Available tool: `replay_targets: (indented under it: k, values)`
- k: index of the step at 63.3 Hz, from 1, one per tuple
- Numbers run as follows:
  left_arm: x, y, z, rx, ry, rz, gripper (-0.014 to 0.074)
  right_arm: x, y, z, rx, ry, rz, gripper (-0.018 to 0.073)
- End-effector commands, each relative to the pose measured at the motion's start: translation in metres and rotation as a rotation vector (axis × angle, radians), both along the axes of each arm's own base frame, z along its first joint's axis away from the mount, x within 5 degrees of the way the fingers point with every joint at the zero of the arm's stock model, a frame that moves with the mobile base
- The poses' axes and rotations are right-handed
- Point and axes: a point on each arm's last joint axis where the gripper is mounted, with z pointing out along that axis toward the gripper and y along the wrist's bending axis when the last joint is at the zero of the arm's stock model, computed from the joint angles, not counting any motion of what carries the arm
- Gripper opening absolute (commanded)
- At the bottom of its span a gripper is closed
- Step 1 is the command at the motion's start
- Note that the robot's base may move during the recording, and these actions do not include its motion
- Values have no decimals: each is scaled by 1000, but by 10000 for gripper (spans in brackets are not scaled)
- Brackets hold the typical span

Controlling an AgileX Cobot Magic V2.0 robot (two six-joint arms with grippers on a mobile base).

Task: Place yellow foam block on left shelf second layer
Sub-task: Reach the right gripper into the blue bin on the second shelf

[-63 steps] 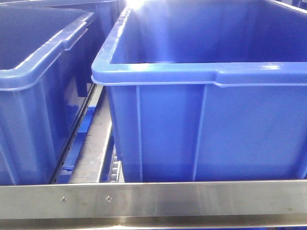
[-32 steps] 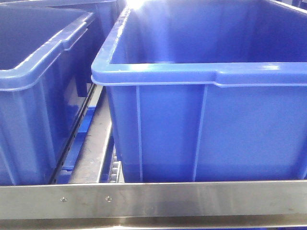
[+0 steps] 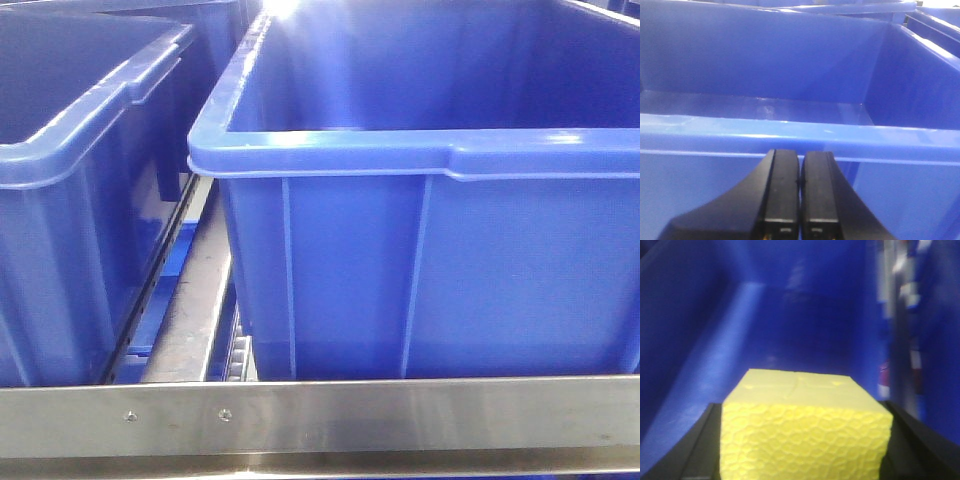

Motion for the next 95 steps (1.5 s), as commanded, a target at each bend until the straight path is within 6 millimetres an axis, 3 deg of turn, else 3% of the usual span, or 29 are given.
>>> replay_targets:
  k: [1, 10, 22, 35, 52, 65, 73, 82, 95]
  values:
    - [0, -1, -1, -17, -73, -10, 137, 33, 20, 22, -12, -54, 54, 328]
    - [0, -1, -1, -17, -73, -10, 137, 83, 49, 15, -61, 86, 89, 328]
    - [0, -1, -1, -17, -73, -10, 137, 144, 81, -19, -120, 238, 106, 328]
    - [0, -1, -1, -17, -73, -10, 137, 181, 100, -60, -148, 293, 123, 328]
    - [0, -1, -1, -17, -73, -10, 137, 199, 109, -94, -168, 346, 129, 328]
    - [0, -1, -1, -17, -73, -10, 137, 203, 110, -105, -181, 371, 130, 335]
    - [0, -1, -1, -17, -73, -10, 137, 204, 111, -105, -182, 372, 130, 443]
    - [0, -1, -1, -17, -73, -10, 137, 204, 111, -104, -179, 367, 130, 642]
    - [0, -1, -1, -17, -73, -10, 137, 202, 110, -93, -168, 337, 130, 624]
